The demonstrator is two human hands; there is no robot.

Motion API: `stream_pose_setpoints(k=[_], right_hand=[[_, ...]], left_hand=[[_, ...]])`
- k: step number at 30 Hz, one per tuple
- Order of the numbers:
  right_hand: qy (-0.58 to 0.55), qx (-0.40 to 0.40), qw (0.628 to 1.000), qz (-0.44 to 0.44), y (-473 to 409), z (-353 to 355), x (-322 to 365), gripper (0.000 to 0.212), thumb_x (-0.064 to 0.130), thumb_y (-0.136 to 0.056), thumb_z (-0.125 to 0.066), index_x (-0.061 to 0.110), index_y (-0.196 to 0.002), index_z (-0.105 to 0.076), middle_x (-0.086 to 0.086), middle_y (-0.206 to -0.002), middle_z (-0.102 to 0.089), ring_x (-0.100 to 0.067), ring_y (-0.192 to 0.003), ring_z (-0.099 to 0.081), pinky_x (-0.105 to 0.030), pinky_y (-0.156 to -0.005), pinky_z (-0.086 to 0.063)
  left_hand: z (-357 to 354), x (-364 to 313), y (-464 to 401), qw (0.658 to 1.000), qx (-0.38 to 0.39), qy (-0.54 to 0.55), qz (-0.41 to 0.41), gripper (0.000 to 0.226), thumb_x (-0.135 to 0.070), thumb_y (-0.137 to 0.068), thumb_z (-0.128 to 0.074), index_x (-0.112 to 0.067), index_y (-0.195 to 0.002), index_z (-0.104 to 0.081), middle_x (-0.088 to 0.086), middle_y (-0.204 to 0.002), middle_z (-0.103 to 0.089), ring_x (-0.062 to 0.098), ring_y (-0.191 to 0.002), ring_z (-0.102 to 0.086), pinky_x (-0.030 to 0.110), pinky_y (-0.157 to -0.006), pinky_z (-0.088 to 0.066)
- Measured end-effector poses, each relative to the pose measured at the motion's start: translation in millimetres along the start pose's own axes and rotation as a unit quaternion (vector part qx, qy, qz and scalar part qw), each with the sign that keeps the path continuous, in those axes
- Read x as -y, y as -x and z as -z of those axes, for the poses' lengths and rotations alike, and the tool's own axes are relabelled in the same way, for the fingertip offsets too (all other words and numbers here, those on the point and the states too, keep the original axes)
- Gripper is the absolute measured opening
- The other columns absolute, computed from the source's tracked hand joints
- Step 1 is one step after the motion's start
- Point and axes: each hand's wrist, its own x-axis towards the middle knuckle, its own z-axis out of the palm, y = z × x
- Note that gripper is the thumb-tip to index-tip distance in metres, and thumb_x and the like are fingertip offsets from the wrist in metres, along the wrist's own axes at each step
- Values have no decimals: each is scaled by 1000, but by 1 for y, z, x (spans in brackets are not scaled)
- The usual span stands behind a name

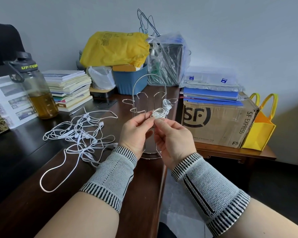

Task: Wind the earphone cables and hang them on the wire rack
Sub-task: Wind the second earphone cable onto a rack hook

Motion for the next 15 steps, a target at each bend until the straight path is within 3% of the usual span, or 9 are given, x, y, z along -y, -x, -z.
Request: stream_pose_setpoints(k=[3,6,9,12,15], right_hand=[[63,-18,995,80,2,0,-3,16,4,-82,-71,12,-71,-64,-2,-66,-62,-9,-58,-54,-22,-57,-46],[173,-14,965,195,3,2,-4,21,5,-81,-73,16,-66,-64,5,-62,-63,-6,-57,-56,-20,-58,-47],[243,9,931,272,1,7,-4,24,4,-81,-74,20,-67,-64,8,-63,-66,-4,-59,-60,-17,-60,-49],[316,29,891,326,-2,13,-6,26,6,-82,-73,26,-68,-62,10,-68,-70,-6,-64,-65,-22,-65,-54],[345,56,865,360,-2,16,-5,24,7,-84,-71,26,-72,-61,6,-79,-71,-11,-70,-68,-27,-68,-57]], left_hand=[[2,0,-2,1000,-6,24,8,25,-6,-92,-59,-20,-83,-78,7,-89,-74,23,-89,-65,40,-84,-48],[4,1,-3,999,5,41,23,37,-1,-93,-50,-22,-81,-79,3,-86,-75,20,-86,-65,33,-80,-46],[1,2,-1,999,28,29,12,34,5,-94,-49,-20,-92,-72,-2,-82,-74,13,-79,-64,25,-74,-48],[-3,1,1,998,40,48,7,29,7,-94,-49,-16,-96,-67,-7,-71,-72,2,-60,-64,15,-55,-49],[-3,0,1,997,47,60,6,28,7,-94,-50,-15,-95,-67,-4,-73,-74,5,-62,-66,15,-54,-50]])
